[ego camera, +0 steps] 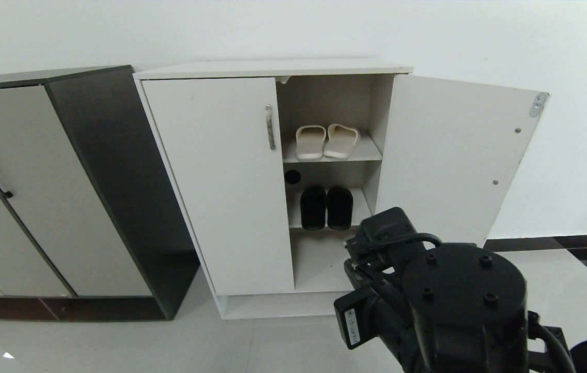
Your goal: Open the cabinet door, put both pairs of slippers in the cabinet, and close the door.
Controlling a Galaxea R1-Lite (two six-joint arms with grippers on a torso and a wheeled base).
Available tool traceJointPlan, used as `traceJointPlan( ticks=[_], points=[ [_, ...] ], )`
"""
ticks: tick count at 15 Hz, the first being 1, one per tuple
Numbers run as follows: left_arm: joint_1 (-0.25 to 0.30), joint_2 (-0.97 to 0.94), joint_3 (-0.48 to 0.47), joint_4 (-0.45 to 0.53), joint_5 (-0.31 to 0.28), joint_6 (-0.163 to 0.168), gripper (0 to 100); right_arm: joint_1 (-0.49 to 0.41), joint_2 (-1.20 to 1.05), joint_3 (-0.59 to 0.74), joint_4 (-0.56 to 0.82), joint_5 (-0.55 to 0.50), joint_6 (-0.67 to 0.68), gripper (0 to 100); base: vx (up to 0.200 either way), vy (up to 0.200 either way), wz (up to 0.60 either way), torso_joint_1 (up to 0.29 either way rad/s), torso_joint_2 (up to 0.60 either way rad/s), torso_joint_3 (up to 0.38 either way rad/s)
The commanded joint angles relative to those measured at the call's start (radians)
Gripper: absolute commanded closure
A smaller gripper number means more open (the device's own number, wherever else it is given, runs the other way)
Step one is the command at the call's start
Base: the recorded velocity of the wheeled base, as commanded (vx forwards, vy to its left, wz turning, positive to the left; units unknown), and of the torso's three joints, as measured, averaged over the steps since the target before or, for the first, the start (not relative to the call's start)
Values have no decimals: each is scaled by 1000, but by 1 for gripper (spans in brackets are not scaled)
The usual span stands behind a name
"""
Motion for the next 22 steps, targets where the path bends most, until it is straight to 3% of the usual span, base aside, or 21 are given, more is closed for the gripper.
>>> traceJointPlan(
  ticks=[1,19,22],
  points=[
    [0,1,0,0,0,1,100,1,6,0,0,0,0,100,0,0,0,0,0,0],
    [0,1,0,0,0,-5,100,-15,35,6,-15,15,3,100,0,0,0,0,0,0],
    [0,1,0,0,0,-5,100,-22,35,6,-17,15,3,100,0,0,0,9,-173,-243]
  ],
)
